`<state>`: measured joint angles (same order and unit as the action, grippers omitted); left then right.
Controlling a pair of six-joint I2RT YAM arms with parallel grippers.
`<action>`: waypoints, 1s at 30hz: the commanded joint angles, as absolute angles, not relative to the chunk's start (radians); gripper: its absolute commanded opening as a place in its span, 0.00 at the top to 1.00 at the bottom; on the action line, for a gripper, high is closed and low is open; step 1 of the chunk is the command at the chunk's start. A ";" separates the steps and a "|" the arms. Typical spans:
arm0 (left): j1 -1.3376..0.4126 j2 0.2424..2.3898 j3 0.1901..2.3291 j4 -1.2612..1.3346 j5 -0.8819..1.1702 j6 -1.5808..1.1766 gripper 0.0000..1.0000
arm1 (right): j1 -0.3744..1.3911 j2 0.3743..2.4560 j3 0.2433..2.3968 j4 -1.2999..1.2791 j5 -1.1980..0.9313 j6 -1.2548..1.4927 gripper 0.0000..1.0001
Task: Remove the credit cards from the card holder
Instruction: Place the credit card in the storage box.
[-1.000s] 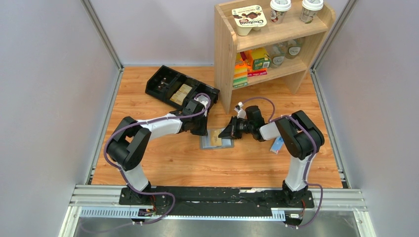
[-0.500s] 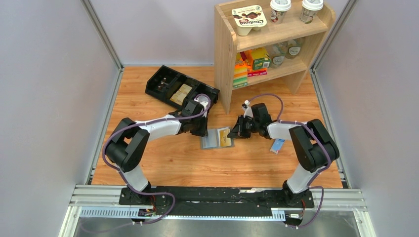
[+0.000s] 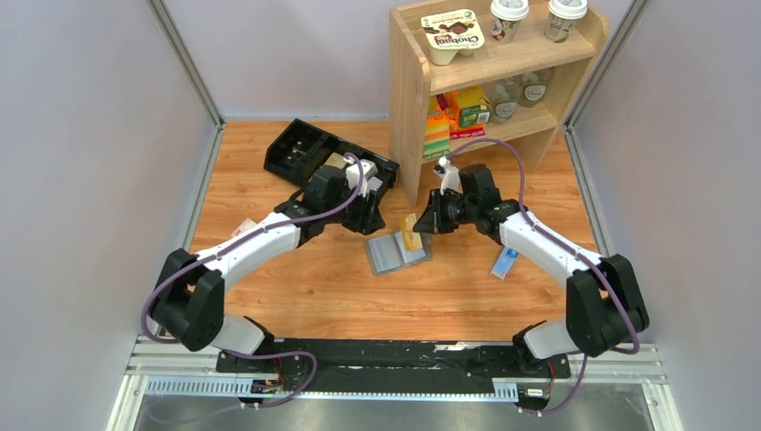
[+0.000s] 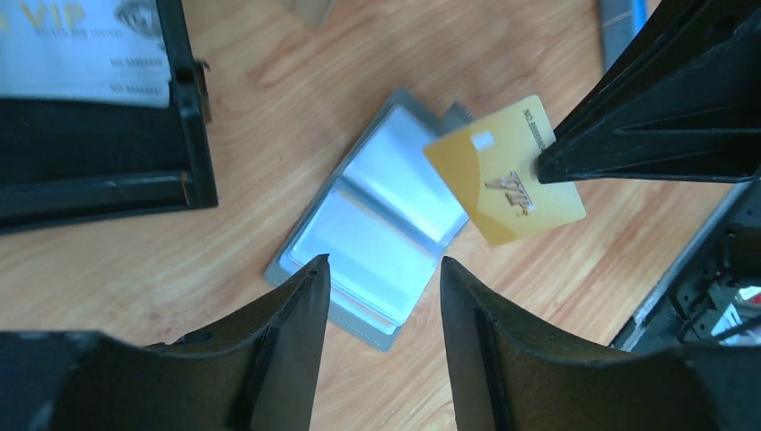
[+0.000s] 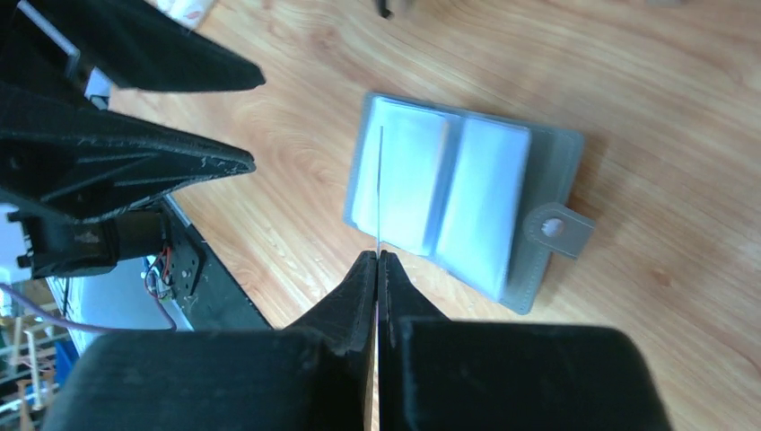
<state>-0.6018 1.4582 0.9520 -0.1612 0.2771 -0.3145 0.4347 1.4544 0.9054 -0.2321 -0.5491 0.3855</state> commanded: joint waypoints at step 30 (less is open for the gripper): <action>-0.551 1.319 1.152 -0.376 1.109 0.265 0.50 | 0.745 1.232 1.144 -0.485 -0.525 -0.057 1.00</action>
